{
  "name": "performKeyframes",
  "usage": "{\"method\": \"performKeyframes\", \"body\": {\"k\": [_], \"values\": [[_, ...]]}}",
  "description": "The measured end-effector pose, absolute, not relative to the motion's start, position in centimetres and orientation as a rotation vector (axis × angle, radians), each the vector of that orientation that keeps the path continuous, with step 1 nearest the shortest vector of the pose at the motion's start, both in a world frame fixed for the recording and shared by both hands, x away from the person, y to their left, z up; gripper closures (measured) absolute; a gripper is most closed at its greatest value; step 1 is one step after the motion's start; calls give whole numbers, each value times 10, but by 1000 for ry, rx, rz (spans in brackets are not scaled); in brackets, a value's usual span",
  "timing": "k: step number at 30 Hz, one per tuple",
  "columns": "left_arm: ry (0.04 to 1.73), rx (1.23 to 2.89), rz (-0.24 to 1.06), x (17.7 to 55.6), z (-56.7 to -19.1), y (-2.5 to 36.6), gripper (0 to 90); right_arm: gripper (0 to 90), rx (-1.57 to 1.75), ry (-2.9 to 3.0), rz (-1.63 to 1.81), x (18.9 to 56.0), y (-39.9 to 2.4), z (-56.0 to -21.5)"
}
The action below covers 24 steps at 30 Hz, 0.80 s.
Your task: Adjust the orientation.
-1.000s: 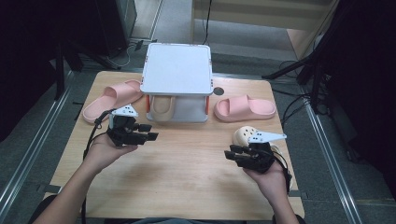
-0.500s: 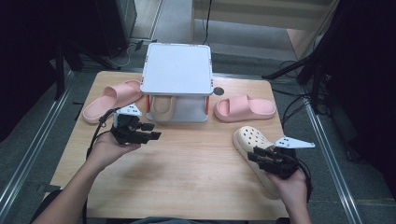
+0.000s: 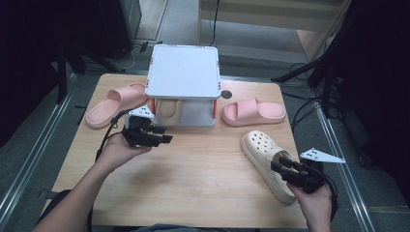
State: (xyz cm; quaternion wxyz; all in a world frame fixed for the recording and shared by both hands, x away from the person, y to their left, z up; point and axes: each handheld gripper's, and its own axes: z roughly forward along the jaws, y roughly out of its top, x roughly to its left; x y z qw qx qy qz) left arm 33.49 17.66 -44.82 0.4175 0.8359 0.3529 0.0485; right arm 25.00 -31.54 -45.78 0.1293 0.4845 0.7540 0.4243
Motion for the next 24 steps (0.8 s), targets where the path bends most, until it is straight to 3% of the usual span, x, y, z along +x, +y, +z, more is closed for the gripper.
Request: {"method": "performKeyframes", "body": {"k": [10, 15, 24], "values": [[883, 2102, 119, 335, -449, 175, 511, 562, 1448, 2259, 1168, 272, -303, -479], [886, 2105, 126, 336, -449, 176, 518, 771, 1474, 2306, 1151, 284, -297, -484], [891, 2096, 132, 335, -448, 178, 556, 786, 1483, 2283, 1147, 282, -295, -469]]}}
